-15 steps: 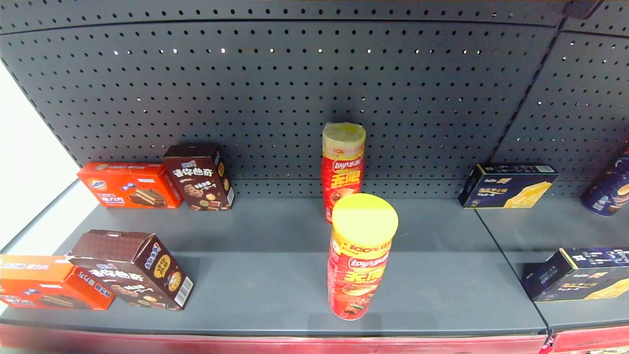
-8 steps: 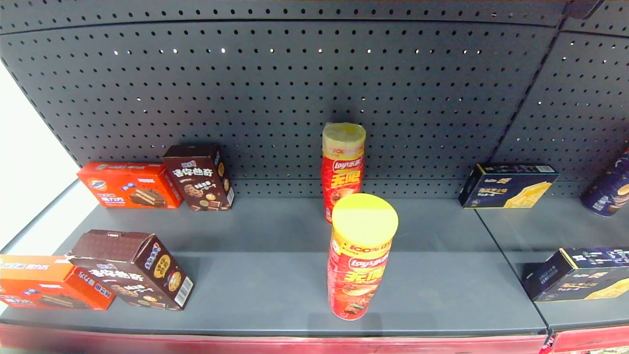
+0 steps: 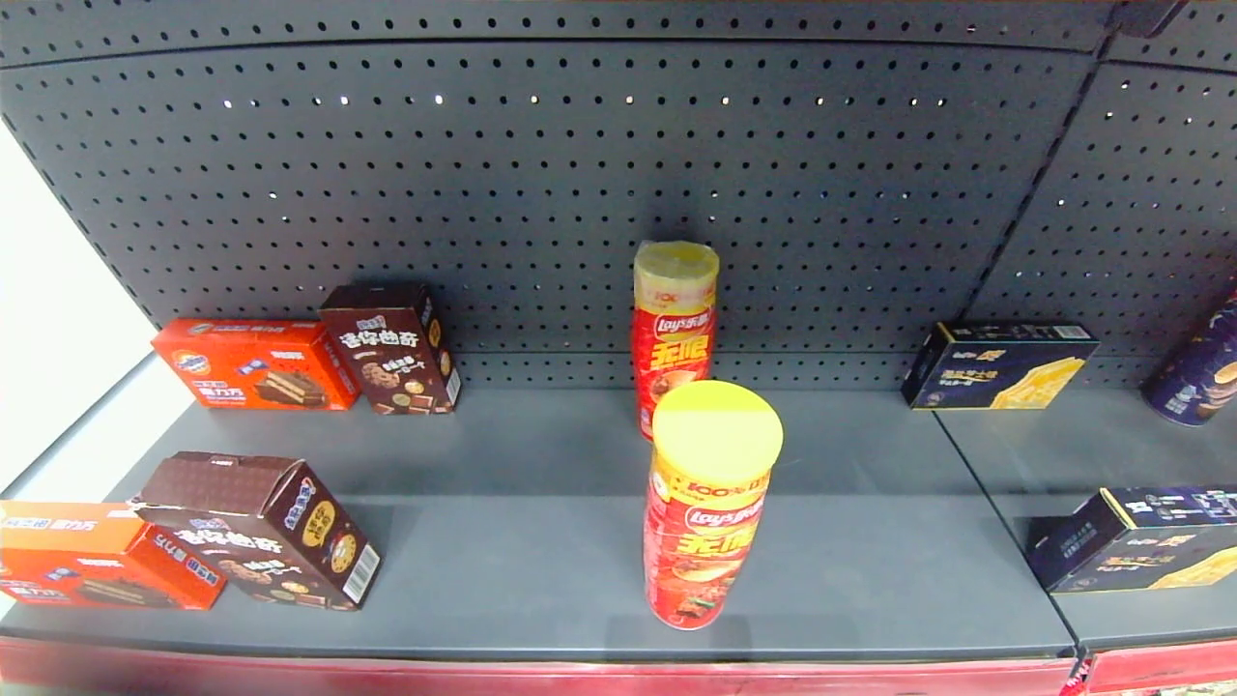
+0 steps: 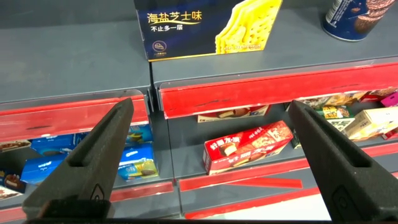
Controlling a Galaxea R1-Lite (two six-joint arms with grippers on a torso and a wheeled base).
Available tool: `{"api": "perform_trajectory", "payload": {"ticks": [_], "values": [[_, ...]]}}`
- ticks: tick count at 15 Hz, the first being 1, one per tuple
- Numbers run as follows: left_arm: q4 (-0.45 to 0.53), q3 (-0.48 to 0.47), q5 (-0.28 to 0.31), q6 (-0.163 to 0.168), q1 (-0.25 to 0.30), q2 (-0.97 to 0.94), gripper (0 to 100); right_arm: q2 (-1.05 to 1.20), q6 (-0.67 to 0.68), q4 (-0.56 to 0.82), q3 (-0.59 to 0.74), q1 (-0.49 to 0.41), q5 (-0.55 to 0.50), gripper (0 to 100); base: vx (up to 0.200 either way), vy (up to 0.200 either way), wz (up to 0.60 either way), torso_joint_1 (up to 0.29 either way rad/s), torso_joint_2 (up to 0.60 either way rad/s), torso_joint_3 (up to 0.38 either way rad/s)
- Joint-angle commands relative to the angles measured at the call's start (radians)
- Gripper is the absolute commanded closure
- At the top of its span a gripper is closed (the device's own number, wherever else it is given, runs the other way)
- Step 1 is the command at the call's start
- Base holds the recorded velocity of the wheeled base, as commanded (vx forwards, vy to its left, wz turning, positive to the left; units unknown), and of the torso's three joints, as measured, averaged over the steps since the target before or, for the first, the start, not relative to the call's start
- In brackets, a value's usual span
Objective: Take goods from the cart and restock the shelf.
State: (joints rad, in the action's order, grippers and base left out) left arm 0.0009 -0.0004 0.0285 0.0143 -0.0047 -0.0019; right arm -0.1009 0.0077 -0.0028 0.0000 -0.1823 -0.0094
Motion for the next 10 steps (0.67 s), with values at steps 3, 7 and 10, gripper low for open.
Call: {"api": "perform_trajectory", "payload": {"ticks": [3,7,10], "values": [[0.001,0.000,0.001,0.004,0.000,0.002,0,0.001,0.000,-0.002,0.000,0.000,0.000,0,0.000,0.000,0.00,0.000,0.00,0.000],[0.001,0.000,0.004,0.003,0.000,0.002,0,0.000,0.000,0.000,0.000,0.000,0.000,0,0.000,0.000,0.00,0.000,0.00,0.000],[0.001,0.000,0.002,0.001,0.000,0.002,0,0.000,0.000,0.000,0.000,0.000,0.000,0,0.000,0.000,0.00,0.000,0.00,0.000]]}}
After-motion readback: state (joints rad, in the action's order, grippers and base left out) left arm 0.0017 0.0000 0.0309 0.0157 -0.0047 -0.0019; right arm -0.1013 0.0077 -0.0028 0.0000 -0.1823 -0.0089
